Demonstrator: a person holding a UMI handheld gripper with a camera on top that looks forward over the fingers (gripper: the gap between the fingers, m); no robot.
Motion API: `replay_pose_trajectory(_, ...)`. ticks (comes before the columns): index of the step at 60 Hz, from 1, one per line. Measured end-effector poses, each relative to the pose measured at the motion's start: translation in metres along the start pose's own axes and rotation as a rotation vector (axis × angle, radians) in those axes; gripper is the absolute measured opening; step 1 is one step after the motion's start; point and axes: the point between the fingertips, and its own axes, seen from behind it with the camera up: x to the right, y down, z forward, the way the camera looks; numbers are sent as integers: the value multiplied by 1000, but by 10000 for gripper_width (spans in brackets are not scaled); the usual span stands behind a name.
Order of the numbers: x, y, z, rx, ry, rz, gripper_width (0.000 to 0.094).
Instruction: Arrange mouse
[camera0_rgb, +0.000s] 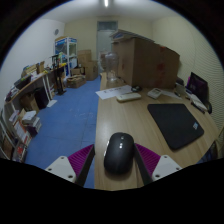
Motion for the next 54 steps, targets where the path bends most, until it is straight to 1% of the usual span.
replay_pose_trajectory(4, -3, -3, 5, -4, -3, -20, 769)
replay_pose_trajectory(7, -6, -3, 7, -7, -16, -37, 719)
replay_pose_trajectory(8, -7, -3, 7, -7, -22, -40, 728)
replay_pose_trajectory(9, -8, -4, 7, -9, -27, -39, 674)
replay_pose_trajectory(11, -9, -4, 7, -12, -32, -36, 652)
replay_pose_trajectory(19, -11, -4, 6, -27, -58, -39, 638)
replay_pose_trajectory(23, -11, -4, 5, -38, -88, -35, 624)
replay_pose_trajectory(24, -11, -4, 5, -38, -98, -34, 649)
replay_pose_trajectory(26, -7, -4, 5, -38, -99, -32, 516)
replay_pose_trajectory(27, -6, -4, 5, -38, -101, -27, 482)
replay_pose_trajectory(31, -6, -3, 3, -43, -127, -16, 474)
replay_pose_trajectory(38, -4, -1, 4, -56, -165, -75, 416)
replay_pose_trajectory(42, -6, -1, 2, -93, -206, -110, 389)
replay_pose_trajectory(46, -17, -8, -7, -116, -308, -107, 387)
replay_pose_trajectory(49, -17, -31, -20, -87, -370, -128, 390)
replay_pose_trajectory(54, 9, -103, -36, 45, -411, -183, 389)
